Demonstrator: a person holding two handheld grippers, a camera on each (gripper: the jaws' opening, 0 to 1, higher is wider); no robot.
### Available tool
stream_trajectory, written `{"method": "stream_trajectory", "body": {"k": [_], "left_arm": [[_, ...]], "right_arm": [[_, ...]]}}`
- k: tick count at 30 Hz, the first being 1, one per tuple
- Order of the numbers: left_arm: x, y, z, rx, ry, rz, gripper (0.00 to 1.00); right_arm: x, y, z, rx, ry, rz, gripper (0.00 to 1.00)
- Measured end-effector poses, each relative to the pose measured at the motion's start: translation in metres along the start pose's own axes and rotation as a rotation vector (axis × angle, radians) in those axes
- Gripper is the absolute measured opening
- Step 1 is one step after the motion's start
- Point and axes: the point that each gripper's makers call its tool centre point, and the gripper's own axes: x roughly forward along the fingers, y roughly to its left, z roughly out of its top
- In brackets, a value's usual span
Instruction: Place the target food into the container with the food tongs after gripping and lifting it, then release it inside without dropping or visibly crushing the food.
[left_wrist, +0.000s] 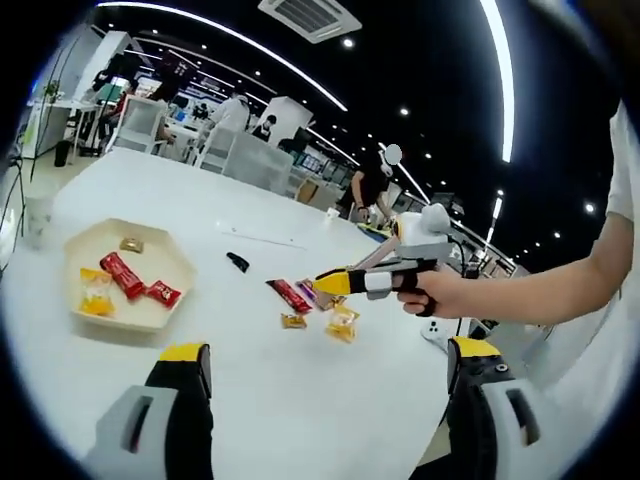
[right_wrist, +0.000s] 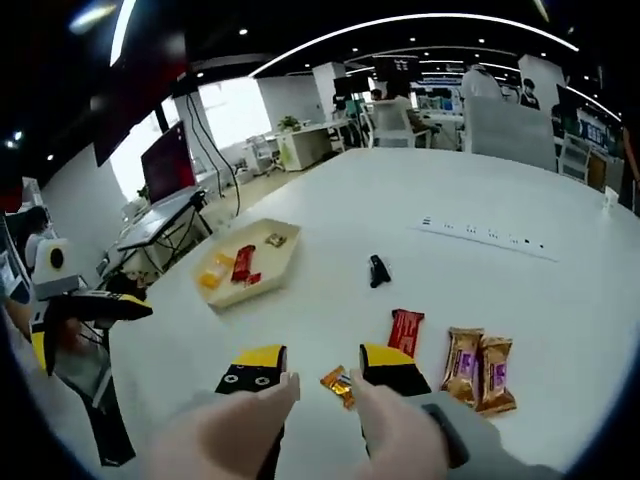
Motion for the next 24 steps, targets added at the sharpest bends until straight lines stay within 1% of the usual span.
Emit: {"method": "stream_trajectory", "body": {"k": [4,10,13,15,17,19,22,24], "left_arm": [[-0.001,0.0,0.001,-0.007,-0.003,0.002,0.99],[-0.002,0.002,-0.006,-0.012,0.022,0.004,0.99],[-0.002,0.003,-0.008,-0.023,0.024,0.011,0.99],[-0.001,0.002,-0.008,-0.017,0.023,0.01,0.98],[0.001,0.005,-0.009,-0.025,0.023,0.017,0.98],[0.003,0.006,-0.008,-0.033,0.019,0.02,0.98],[0.004,0.008,-0.007,-0.032,0.019,0.023,0.98],[0.005,0.01,-0.006,-0.033,0.021,0.027,0.98]], "right_arm": [[0.005,0.0,-0.007,-0.021,0.023,0.006,0.28],[0.015,0.003,-0.012,-0.07,0.047,0.02,0.28],[0.021,0.001,-0.016,-0.084,0.061,0.031,0.28],[0.024,-0.001,-0.019,-0.105,0.074,0.031,0.28],[0.028,-0.004,-0.021,-0.119,0.086,0.04,0.28],[0.029,-0.004,-0.022,-0.154,0.104,0.054,0.28],[0.033,-0.006,-0.024,-0.23,0.119,0.079,0.27],[0.035,-0.007,-0.026,-0.253,0.129,0.093,0.27]]}}
